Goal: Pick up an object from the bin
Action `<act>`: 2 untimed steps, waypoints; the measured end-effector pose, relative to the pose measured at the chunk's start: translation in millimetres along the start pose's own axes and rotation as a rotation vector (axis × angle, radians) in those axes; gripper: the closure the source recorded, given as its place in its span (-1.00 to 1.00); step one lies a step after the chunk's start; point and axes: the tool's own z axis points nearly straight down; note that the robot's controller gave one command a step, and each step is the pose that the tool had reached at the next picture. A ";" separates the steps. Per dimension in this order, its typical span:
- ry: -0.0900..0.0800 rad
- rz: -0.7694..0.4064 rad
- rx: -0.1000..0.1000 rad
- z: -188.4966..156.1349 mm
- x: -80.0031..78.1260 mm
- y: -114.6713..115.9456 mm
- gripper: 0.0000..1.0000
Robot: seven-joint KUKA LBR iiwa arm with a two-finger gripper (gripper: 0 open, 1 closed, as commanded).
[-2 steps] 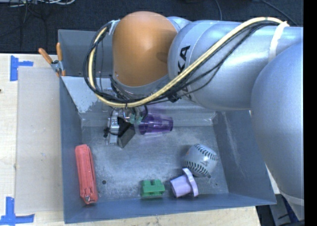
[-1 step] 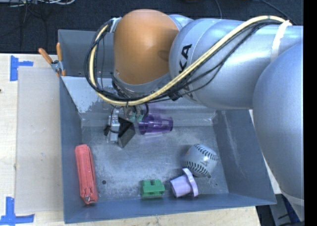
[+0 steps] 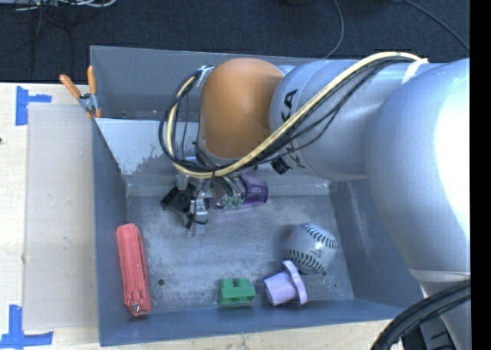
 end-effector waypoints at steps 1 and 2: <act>0.007 0.068 0.001 26.2 4.9 -8.7 -1.00; 0.000 0.096 0.000 26.4 -4.1 -38.6 -1.00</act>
Offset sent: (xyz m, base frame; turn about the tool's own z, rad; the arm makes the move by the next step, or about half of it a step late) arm 0.0067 -0.0375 -0.0260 0.0950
